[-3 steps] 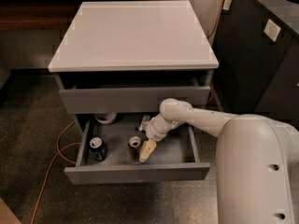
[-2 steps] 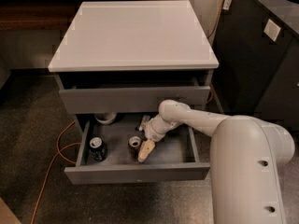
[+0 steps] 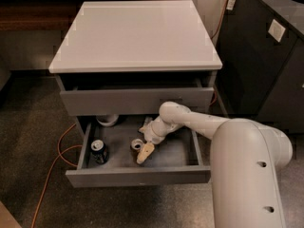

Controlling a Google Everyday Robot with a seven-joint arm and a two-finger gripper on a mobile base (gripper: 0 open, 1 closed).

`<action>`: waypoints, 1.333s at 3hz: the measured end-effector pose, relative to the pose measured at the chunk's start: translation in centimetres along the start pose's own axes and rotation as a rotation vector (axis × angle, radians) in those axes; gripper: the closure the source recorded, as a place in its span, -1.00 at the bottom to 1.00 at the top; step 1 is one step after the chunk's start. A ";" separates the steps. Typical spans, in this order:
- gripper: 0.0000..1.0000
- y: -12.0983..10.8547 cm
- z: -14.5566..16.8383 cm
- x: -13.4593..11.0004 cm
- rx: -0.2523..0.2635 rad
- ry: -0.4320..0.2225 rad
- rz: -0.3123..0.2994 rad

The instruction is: Pick orange can from middle drawer and place on counter

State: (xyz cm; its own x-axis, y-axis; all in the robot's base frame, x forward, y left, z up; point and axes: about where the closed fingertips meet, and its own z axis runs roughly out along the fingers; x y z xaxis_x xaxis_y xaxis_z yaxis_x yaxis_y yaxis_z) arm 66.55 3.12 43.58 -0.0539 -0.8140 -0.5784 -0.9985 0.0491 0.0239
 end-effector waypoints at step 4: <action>0.88 2.7 -3.3 -4.4 -0.025 -0.070 -0.121</action>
Offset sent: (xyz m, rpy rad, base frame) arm -0.0139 0.0185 0.0291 0.0575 -0.0306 0.0817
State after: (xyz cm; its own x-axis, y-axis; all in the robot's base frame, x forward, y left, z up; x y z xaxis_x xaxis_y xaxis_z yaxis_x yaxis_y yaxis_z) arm 64.08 4.94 48.84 0.0669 -0.7706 -0.6338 -0.9976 -0.0623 -0.0295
